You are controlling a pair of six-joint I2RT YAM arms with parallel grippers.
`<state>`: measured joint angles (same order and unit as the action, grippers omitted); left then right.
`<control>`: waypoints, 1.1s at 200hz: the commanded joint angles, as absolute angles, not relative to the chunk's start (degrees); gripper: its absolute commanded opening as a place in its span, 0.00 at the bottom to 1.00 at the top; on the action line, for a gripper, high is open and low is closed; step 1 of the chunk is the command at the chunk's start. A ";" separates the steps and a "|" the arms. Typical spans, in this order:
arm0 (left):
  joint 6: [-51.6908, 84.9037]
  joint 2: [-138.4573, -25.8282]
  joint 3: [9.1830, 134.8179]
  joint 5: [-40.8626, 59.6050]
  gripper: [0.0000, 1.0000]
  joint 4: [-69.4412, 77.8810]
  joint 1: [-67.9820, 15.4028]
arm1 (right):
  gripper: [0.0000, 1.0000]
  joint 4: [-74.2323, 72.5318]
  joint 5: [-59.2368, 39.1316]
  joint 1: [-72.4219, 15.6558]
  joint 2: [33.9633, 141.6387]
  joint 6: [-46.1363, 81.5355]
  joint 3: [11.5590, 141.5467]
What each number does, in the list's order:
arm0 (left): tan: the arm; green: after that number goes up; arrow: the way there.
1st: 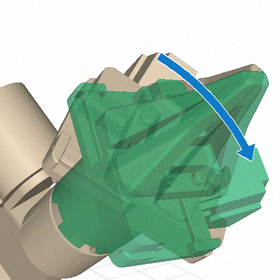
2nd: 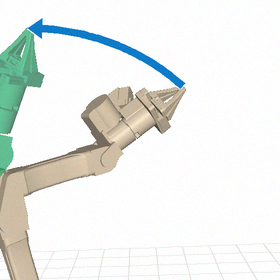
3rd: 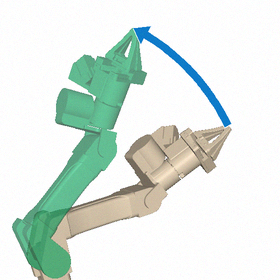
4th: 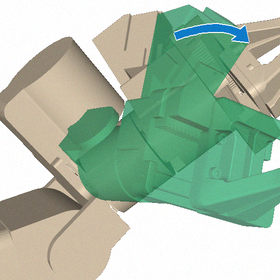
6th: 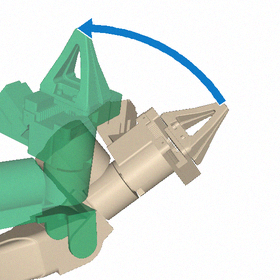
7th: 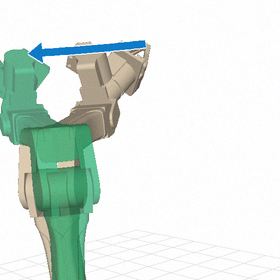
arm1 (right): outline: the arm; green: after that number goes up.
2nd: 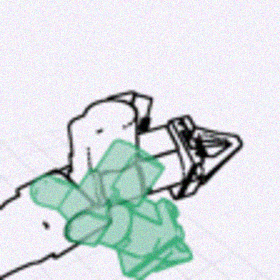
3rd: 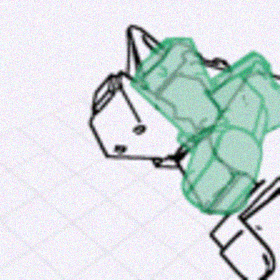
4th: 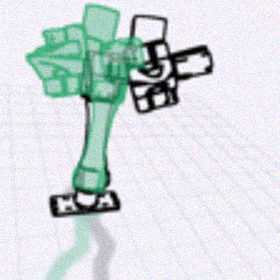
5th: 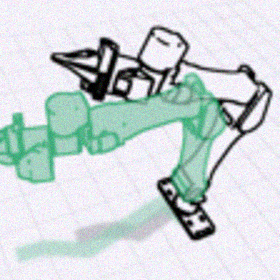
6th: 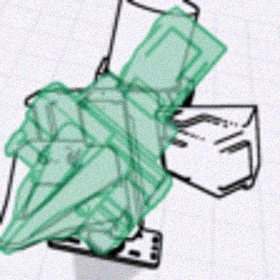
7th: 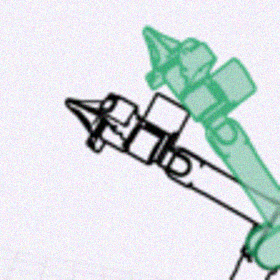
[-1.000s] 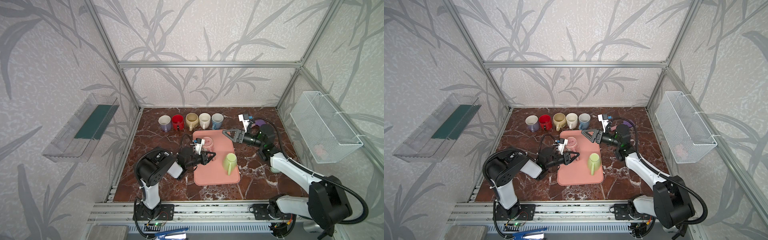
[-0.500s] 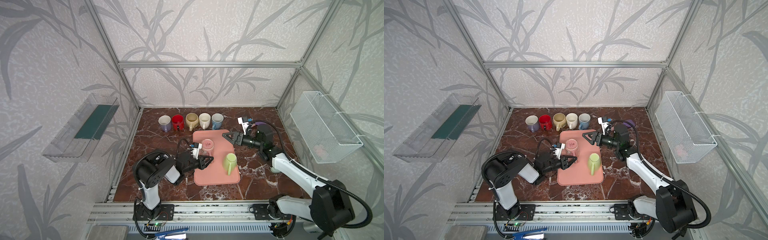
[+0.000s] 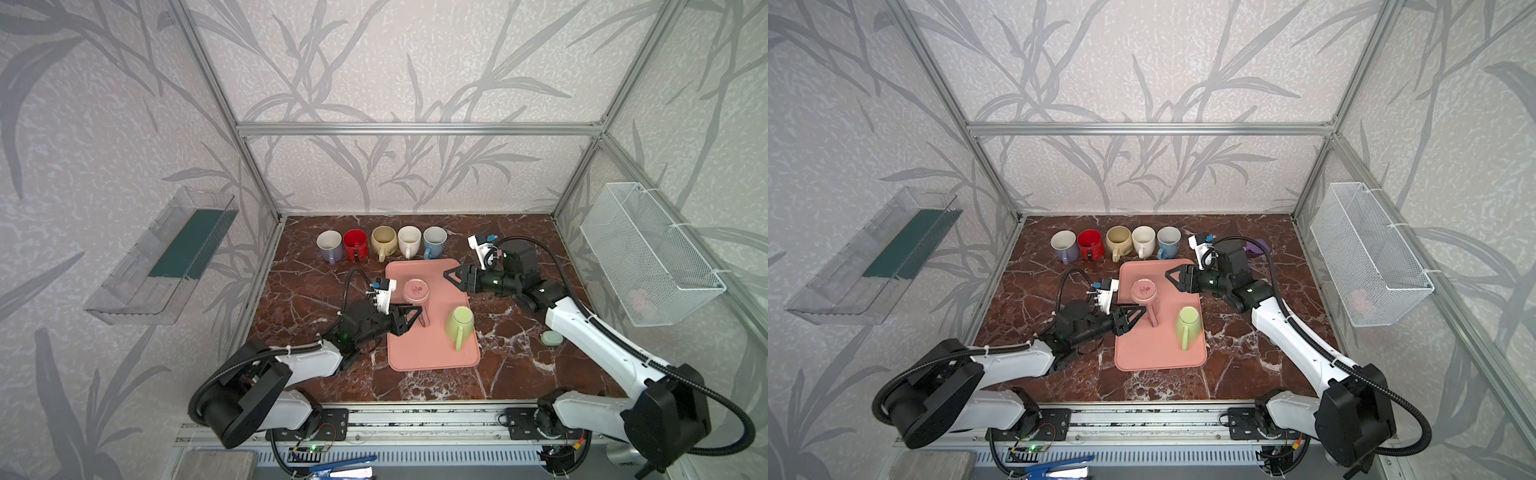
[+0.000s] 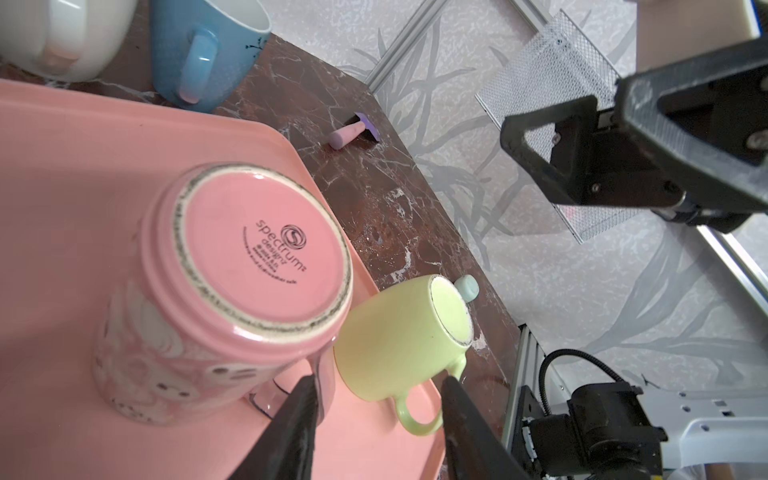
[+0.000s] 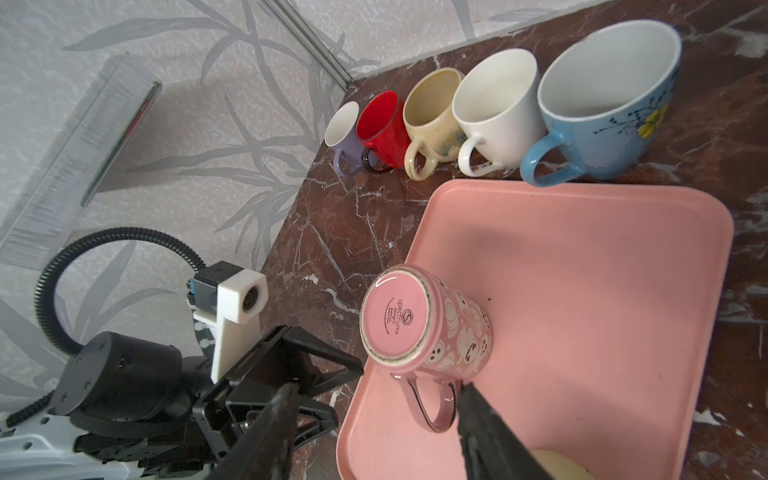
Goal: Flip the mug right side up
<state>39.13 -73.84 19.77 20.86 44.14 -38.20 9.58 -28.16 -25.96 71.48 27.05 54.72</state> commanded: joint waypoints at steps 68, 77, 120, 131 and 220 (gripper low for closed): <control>35.93 -59.57 35.77 -1.08 0.87 -12.81 -38.76 | 0.16 26.12 -9.19 -39.69 79.23 17.27 59.46; 36.04 -60.33 37.20 -1.92 0.89 -15.18 -38.76 | 0.10 26.74 -7.69 -40.68 79.87 17.25 59.50; 36.27 -60.28 39.00 -7.07 0.97 -19.56 -38.76 | 0.01 25.95 -2.94 -44.71 84.56 18.04 58.97; 35.69 -59.52 39.41 -8.59 0.99 -20.94 -38.76 | 0.00 26.09 -2.55 -45.24 86.30 18.37 59.56; 33.27 -55.07 42.59 -16.86 0.99 -30.72 -38.67 | 0.00 22.31 -1.66 -50.45 96.71 19.59 65.44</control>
<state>34.00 -56.31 40.56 -12.86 -25.69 -38.61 24.23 -1.89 -47.88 95.15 18.87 62.37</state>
